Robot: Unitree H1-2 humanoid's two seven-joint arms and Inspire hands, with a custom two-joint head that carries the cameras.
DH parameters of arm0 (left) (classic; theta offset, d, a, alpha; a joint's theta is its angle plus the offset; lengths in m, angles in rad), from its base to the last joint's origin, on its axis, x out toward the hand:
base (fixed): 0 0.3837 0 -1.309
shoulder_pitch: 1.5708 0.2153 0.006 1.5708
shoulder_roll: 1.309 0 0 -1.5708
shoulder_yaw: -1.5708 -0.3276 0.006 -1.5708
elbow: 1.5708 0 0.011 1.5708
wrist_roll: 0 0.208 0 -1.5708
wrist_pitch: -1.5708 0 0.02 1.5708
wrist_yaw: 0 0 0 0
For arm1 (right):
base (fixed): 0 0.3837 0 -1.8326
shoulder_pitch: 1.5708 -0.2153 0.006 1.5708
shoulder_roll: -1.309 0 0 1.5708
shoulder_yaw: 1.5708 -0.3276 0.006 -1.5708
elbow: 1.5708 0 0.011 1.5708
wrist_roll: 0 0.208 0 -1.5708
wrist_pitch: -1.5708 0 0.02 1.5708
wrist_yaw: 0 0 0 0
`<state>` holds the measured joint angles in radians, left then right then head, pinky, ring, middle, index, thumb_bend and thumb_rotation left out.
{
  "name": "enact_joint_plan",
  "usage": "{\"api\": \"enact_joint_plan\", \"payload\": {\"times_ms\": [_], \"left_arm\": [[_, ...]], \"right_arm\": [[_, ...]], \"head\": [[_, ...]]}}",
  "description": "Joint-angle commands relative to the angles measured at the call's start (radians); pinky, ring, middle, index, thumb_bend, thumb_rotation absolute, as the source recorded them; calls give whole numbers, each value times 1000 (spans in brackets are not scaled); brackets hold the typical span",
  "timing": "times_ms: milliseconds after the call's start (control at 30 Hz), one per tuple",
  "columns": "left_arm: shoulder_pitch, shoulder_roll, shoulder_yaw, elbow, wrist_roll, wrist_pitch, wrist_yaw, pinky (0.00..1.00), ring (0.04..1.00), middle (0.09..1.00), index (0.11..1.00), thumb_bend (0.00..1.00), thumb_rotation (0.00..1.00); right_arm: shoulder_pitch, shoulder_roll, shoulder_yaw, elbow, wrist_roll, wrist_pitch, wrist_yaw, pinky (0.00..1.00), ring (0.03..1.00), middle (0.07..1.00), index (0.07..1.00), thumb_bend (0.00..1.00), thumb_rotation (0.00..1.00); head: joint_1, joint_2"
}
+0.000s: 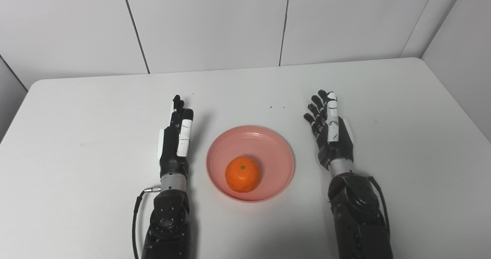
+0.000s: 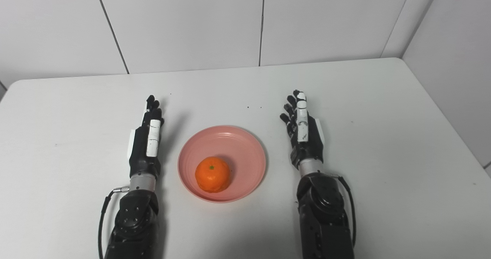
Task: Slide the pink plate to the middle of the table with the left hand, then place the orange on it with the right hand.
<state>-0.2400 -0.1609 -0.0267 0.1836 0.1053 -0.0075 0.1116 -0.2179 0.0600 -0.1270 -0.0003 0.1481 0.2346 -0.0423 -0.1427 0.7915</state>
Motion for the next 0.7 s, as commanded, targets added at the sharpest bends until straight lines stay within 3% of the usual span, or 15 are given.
{"api": "enact_joint_plan", "payload": {"times_ms": [0,167,367,667], "left_arm": [[0,-8,7,-14,-5,29,16,1000,1000,1000,1000,869,958],[5,-15,5,-27,-15,51,13,1000,1000,1000,1000,880,969],[11,-17,-2,-40,-21,62,10,1000,1000,1000,1000,864,978],[15,-11,-2,-55,-27,89,3,1000,1000,1000,1000,874,979]], "right_arm": [[10,-16,29,4,-23,42,16,1000,992,968,980,811,1000],[15,-49,69,32,-31,-30,50,1000,1000,999,999,804,1000],[7,-75,90,111,-86,-172,39,1000,1000,990,970,850,1000],[11,-51,87,184,-47,-309,56,1000,996,981,959,867,1000]], "head": [[2,1],[9,6],[17,9],[19,8]]}}
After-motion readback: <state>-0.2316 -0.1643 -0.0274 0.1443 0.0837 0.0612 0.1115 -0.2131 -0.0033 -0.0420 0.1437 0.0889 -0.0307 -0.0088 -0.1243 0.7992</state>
